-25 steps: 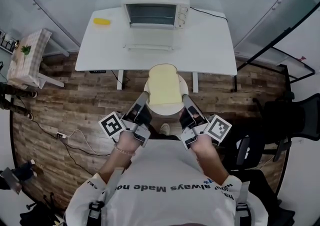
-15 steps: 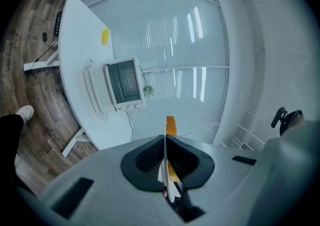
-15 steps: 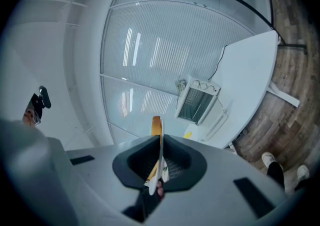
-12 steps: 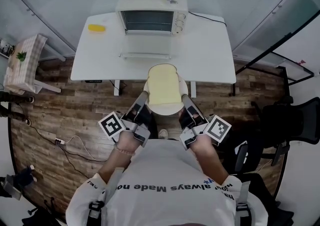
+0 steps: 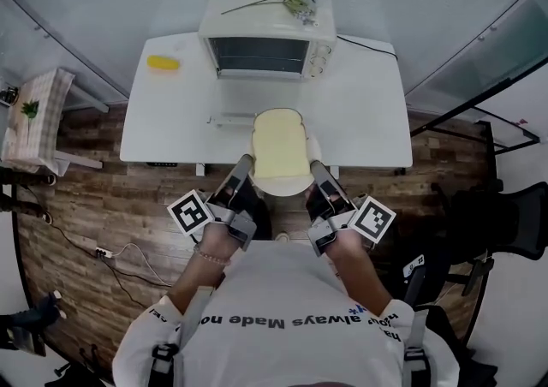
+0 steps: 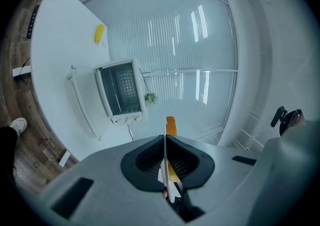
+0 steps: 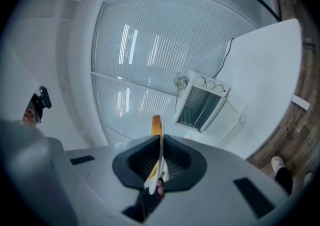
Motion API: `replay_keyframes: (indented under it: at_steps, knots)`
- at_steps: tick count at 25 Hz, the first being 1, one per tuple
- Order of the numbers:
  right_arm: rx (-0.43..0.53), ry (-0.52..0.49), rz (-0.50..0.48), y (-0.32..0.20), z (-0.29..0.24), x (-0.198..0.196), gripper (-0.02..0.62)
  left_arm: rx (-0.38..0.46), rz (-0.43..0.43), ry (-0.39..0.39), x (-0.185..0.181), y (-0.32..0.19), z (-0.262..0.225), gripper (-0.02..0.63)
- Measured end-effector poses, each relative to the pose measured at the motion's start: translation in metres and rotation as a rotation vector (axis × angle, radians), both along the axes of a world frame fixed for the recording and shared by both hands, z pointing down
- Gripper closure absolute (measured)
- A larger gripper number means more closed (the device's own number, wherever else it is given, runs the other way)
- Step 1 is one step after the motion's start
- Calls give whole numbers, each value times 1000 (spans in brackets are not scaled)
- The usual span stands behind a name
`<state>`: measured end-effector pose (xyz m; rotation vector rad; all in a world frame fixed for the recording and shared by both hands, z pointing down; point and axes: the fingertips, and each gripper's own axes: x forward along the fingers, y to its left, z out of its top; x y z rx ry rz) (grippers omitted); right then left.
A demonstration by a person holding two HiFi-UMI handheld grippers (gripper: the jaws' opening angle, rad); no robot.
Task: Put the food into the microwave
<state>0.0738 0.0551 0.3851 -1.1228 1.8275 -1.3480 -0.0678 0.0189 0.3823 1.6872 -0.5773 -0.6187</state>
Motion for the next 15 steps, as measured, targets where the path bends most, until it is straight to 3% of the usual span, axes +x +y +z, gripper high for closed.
replay_keyframes:
  at_steps: [15]
  knots:
    - [-3,23,37,-154,-8,-24,572,0,44,8,-22,-159,-7,588]
